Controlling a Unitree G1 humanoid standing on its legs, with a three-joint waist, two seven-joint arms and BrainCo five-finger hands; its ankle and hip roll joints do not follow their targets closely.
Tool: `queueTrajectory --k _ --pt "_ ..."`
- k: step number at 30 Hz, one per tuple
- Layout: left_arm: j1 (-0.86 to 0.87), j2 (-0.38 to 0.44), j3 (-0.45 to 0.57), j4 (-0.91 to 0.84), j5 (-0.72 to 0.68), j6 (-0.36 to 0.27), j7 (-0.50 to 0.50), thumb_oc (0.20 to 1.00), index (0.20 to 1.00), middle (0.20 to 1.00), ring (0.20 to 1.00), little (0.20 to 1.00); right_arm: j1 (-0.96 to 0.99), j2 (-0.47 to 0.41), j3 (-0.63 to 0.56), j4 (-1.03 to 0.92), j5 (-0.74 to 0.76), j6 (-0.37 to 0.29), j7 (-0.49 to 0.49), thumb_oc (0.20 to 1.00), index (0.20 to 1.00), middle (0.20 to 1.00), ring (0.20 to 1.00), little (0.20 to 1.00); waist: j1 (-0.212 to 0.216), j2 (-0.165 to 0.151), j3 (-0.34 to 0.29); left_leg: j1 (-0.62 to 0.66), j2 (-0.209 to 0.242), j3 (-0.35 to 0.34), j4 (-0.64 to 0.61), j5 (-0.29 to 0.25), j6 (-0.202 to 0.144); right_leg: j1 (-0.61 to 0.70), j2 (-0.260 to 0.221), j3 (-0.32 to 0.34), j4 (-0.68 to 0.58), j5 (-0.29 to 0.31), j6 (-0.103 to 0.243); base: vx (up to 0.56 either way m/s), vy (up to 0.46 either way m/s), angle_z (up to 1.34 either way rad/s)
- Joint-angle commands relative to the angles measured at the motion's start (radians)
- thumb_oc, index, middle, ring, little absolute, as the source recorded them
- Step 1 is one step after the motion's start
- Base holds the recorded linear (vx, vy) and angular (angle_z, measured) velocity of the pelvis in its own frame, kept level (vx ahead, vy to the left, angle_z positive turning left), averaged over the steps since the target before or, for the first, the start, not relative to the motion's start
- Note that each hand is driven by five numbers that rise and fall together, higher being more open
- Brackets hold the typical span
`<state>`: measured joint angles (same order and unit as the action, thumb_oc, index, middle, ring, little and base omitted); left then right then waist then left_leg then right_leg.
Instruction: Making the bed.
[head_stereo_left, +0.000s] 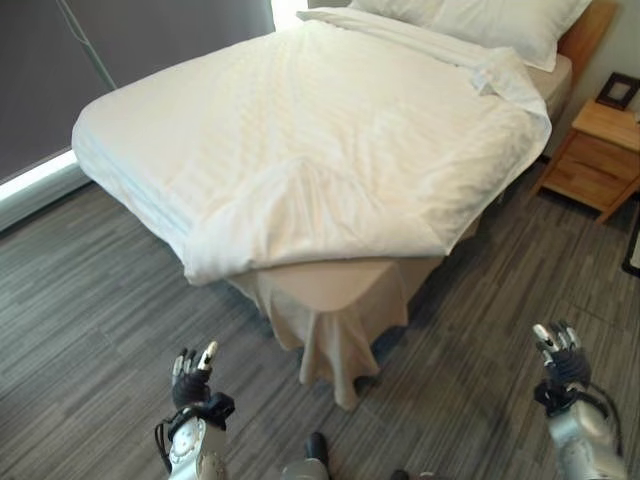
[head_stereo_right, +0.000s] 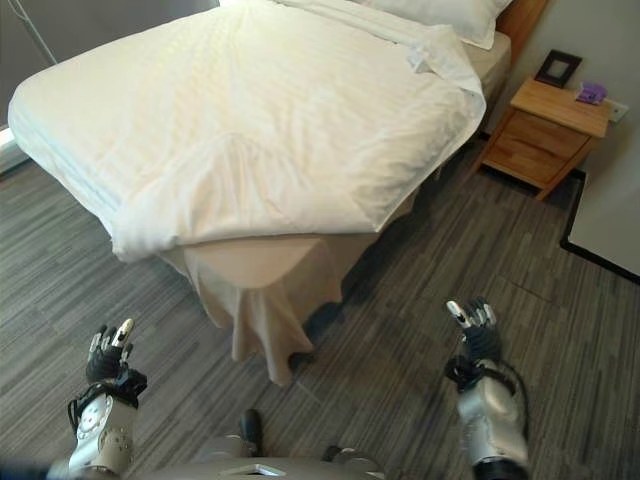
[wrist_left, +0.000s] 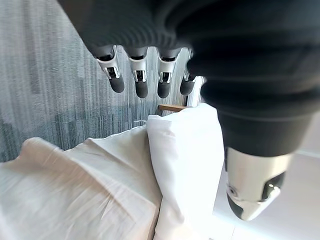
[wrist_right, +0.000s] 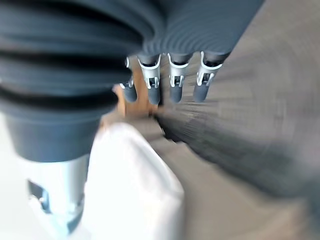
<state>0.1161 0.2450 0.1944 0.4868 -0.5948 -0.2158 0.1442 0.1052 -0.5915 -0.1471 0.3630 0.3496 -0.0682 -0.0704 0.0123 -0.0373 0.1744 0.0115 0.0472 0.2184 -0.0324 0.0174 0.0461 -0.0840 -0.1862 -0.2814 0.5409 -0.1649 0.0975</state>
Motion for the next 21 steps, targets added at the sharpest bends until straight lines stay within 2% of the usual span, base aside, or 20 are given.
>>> queueTrajectory --k 1,3,4,5,6,8,9,10,11,12,13,14,15,17,21 --pt "-0.011 0.090 0.000 -0.045 0.069 -0.030 -0.037 1.000 1.000 1.000 1.000 1.000 -0.148 -0.095 -0.047 0.058 -0.199 -0.010 -0.028 1.000 1.000 1.000 1.000 1.000 0.004 -0.034 0.017 0.009 0.022 -0.066 0.054 0.009 -0.048 0.026 -0.035 0.163 -0.161 0.284 0.080 0.17 0.004 0.41" --pt "-0.013 0.103 -0.033 -0.044 0.047 -0.030 -0.055 1.000 1.000 1.000 1.000 1.000 -0.257 -0.225 -0.015 0.207 -0.217 0.010 -0.037 1.000 1.000 1.000 1.000 1.000 0.001 -0.040 0.008 0.030 0.021 -0.108 0.025 0.007 -0.064 0.004 -0.007 0.204 -0.302 0.250 0.070 0.19 -0.057 0.61" --pt "-0.014 0.100 -0.030 -0.044 0.047 -0.030 -0.055 1.000 1.000 1.000 1.000 1.000 -0.267 -0.228 -0.008 0.215 -0.215 0.007 -0.037 1.000 1.000 1.000 1.000 1.000 -0.004 -0.037 0.008 0.027 0.023 -0.109 0.023 0.010 -0.065 0.006 -0.004 0.201 -0.311 0.257 0.069 0.21 -0.114 0.56" --pt "-0.016 0.120 -0.068 -0.053 0.032 -0.029 -0.067 1.000 1.000 1.000 1.000 1.000 -0.382 -0.332 0.062 0.353 -0.243 0.016 -0.038 1.000 1.000 1.000 1.000 1.000 0.007 -0.053 0.008 0.033 0.017 -0.146 0.009 0.007 -0.079 -0.002 -0.006 0.235 -0.445 0.264 0.079 0.20 -0.125 0.69" --pt "-0.026 0.130 -0.099 -0.053 0.043 -0.035 -0.064 1.000 1.000 1.000 1.000 1.000 -0.440 -0.416 0.109 0.400 -0.294 0.011 -0.042 1.000 1.000 1.000 1.000 1.000 -0.006 -0.065 0.017 0.039 0.019 -0.170 0.000 -0.001 -0.085 0.021 0.015 0.279 -0.519 0.255 0.081 0.20 -0.123 0.62" --pt "-0.019 0.131 -0.127 -0.055 0.051 -0.023 -0.086 1.000 1.000 1.000 1.000 1.000 -0.568 -0.501 0.213 0.505 -0.421 0.037 -0.050 1.000 1.000 1.000 1.000 1.000 0.026 -0.083 0.006 0.033 0.019 -0.198 -0.006 -0.003 -0.088 0.058 0.001 0.250 -0.534 0.245 0.082 0.10 -0.094 0.88" --pt "-0.019 0.129 -0.123 -0.055 0.051 -0.023 -0.087 1.000 1.000 1.000 1.000 1.000 -0.581 -0.501 0.224 0.510 -0.420 0.035 -0.051 1.000 1.000 1.000 1.000 1.000 0.021 -0.083 0.004 0.030 0.018 -0.199 -0.006 0.000 -0.088 0.055 0.001 0.250 -0.535 0.248 0.082 0.14 -0.194 1.16" --pt "-0.009 0.130 -0.160 -0.066 0.033 -0.027 -0.100 1.000 1.000 1.000 1.000 1.000 -0.769 -0.583 0.361 0.674 -0.439 0.032 -0.035 1.000 1.000 1.000 1.000 1.000 0.057 -0.097 -0.006 0.018 0.024 -0.222 -0.021 0.017 -0.099 0.074 0.012 0.225 -0.568 0.255 0.079 0.07 -0.129 1.00" --pt "-0.008 0.124 -0.154 -0.066 0.033 -0.027 -0.100 1.000 1.000 1.000 1.000 1.000 -0.796 -0.583 0.386 0.686 -0.437 0.029 -0.034 1.000 1.000 1.000 1.000 1.000 0.049 -0.093 -0.005 0.018 0.024 -0.224 -0.021 0.017 -0.099 0.075 0.012 0.223 -0.569 0.256 0.079 0.11 -0.211 0.52" --pt "0.018 0.128 -0.198 -0.081 0.021 -0.022 -0.127 1.000 1.000 1.000 1.000 1.000 -0.987 -0.627 0.515 0.816 -0.459 0.027 -0.035 1.000 1.000 1.000 1.000 1.000 0.079 -0.096 -0.010 -0.001 0.029 -0.248 -0.036 0.036 -0.110 0.092 0.020 0.182 -0.604 0.255 0.073 0.02 -0.127 0.68" --pt "0.026 0.126 -0.209 -0.082 0.019 -0.018 -0.135 1.000 1.000 1.000 1.000 1.000 -1.106 -0.639 0.614 0.855 -0.470 0.025 -0.037 1.000 1.000 1.000 1.000 1.000 0.081 -0.091 -0.009 -0.018 0.033 -0.263 -0.039 0.045 -0.115 0.091 0.026 0.168 -0.616 0.256 0.068 0.02 -0.126 0.77" --pt "0.026 0.124 -0.207 -0.082 0.019 -0.018 -0.135 1.000 1.000 1.000 1.000 1.000 -1.113 -0.638 0.621 0.857 -0.470 0.024 -0.036 1.000 1.000 1.000 1.000 1.000 0.079 -0.089 -0.009 -0.018 0.033 -0.264 -0.039 0.045 -0.115 0.091 0.026 0.167 -0.616 0.256 0.068 -0.04 -0.089 0.75" --pt "0.033 0.139 -0.220 -0.080 0.019 -0.016 -0.140 1.000 1.000 1.000 1.000 1.000 -1.193 -0.643 0.676 0.858 -0.480 0.023 -0.034 1.000 1.000 1.000 1.000 1.000 0.096 -0.093 -0.004 -0.040 0.039 -0.275 -0.045 0.058 -0.123 0.083 0.031 0.155 -0.623 0.256 0.064 -0.08 -0.093 0.43" --pt "0.043 0.135 -0.222 -0.063 0.007 -0.013 -0.137 1.000 1.000 1.000 1.000 1.000 -1.410 -0.615 0.835 0.848 -0.465 0.019 -0.035 1.000 1.000 1.000 1.000 1.000 0.104 -0.078 0.004 -0.085 0.050 -0.293 -0.055 0.080 -0.133 0.053 0.043 0.135 -0.628 0.255 0.057 -0.09 -0.102 0.25" --pt "0.049 0.139 -0.226 -0.054 0.008 -0.007 -0.138 1.000 1.000 1.000 1.000 1.000 -1.562 -0.575 0.954 0.829 -0.477 0.021 -0.046 1.000 1.000 1.000 1.000 1.000 0.108 -0.066 0.023 -0.122 0.056 -0.301 -0.055 0.095 -0.140 0.023 0.053 0.127 -0.628 0.259 0.050 -0.07 -0.040 0.10"
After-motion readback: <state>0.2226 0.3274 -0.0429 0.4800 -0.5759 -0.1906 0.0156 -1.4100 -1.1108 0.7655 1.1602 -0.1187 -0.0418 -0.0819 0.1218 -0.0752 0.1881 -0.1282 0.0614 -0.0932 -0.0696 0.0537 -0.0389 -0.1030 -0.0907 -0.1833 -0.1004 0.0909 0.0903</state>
